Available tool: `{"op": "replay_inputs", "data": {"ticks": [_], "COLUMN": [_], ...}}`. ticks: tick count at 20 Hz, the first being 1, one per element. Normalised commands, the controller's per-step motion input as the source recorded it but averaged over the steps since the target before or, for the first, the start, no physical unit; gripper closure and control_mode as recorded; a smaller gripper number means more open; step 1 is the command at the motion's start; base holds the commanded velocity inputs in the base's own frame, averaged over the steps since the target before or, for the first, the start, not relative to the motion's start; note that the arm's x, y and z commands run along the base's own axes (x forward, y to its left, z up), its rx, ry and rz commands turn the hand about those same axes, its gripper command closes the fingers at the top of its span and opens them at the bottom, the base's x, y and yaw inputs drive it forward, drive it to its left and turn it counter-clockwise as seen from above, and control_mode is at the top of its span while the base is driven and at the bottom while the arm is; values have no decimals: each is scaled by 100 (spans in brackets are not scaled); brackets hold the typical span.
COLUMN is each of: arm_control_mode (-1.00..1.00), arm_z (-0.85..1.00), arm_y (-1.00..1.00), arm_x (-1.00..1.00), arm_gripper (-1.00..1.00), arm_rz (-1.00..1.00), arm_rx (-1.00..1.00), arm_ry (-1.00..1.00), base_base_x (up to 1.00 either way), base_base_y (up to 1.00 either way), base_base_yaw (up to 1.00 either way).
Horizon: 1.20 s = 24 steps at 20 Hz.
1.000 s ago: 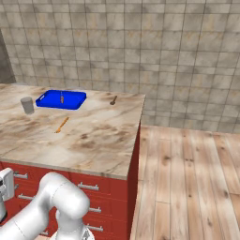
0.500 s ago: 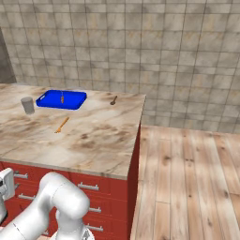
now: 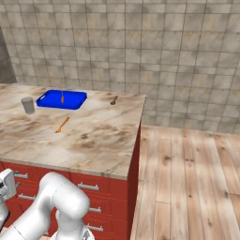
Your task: Take the tongs from the drawer on the left and place them on the dining counter next to the tray containing the kebab skewer.
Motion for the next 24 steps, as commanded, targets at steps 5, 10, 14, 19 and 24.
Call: {"op": "replay_inputs", "data": {"ticks": [5, 10, 14, 19, 24], "arm_control_mode": [-100, -100, -100, -100, -100], "arm_z": [0, 0, 0, 0, 0], "arm_y": [-1, 0, 0, 0, 0], "arm_x": [12, 13, 5, 1, 5], "arm_gripper": [-100, -100, -100, -100, -100], "arm_rz": [0, 0, 0, 0, 0], "arm_rx": [0, 0, 0, 0, 0], "arm_ry": [-2, -3, -14, -16, -4], "base_base_x": [0, 0, 0, 0, 0], "base_base_y": [0, 0, 0, 0, 0], "base_base_yaw": [0, 0, 0, 0, 0]}}
